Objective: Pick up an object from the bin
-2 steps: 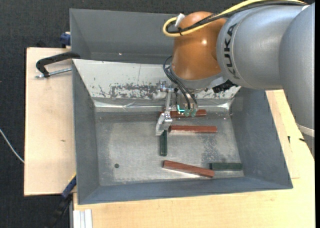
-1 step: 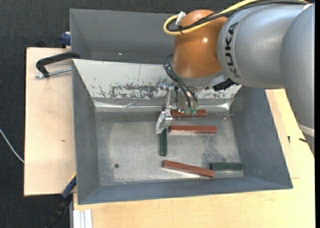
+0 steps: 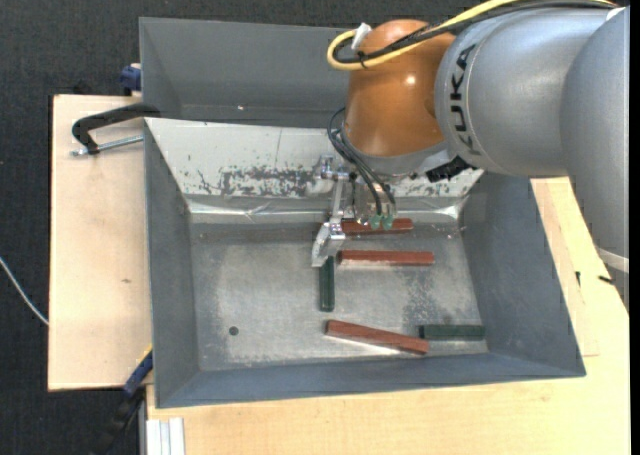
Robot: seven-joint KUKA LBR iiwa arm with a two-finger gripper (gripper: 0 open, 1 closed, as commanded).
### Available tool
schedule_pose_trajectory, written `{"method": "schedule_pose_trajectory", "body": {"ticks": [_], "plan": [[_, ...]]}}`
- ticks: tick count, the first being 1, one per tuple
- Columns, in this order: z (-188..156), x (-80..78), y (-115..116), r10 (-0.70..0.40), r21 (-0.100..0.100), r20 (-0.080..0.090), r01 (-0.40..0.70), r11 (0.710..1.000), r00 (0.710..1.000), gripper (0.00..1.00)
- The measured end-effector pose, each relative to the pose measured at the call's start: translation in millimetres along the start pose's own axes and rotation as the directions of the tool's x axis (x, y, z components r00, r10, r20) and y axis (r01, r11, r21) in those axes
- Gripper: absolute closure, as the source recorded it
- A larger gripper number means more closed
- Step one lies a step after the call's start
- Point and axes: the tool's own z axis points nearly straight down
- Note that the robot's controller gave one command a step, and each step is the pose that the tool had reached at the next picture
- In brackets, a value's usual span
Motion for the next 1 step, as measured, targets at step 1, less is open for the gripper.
{"method": "schedule_pose_trajectory", "body": {"ticks": [1], "plan": [[-7.7, 18.4, 33.1, 0.072, 0.001, -0.002, -0.072, 0.997, 0.997, 0.0]]}}
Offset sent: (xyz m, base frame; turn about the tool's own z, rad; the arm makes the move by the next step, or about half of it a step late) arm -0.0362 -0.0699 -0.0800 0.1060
